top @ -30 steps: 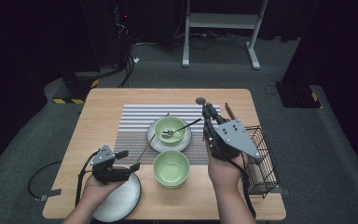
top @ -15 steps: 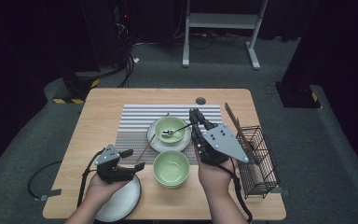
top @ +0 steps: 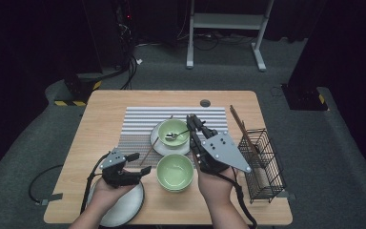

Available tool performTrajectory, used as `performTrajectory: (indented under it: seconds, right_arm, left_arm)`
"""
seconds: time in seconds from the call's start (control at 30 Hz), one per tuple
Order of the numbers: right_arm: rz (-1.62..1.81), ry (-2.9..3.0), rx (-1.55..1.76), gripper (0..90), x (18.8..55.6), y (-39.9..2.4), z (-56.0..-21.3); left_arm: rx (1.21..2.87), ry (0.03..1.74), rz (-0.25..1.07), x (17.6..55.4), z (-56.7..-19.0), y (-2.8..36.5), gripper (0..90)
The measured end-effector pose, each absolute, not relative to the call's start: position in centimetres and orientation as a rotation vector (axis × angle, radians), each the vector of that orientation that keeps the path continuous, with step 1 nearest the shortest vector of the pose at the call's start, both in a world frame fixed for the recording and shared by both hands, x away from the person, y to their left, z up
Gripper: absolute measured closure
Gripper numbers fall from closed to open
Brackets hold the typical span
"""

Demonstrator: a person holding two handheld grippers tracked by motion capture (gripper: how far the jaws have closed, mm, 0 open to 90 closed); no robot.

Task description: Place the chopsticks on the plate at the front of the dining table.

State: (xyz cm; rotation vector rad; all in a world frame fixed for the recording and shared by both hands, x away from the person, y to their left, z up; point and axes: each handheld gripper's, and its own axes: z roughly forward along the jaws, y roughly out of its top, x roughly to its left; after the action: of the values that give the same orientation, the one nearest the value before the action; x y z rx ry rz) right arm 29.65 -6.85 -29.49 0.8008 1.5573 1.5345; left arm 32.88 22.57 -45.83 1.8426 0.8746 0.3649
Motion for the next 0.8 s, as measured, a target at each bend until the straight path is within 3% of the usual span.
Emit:
performTrajectory:
  seconds: [0.8]
  right_arm:
    - [1.614, 1.606, 0.781, 83.2, 29.3, -4.7, -28.9]
  left_arm:
    - [1.829, 0.832, 0.413, 32.5, -45.3, 21.6, 31.3]
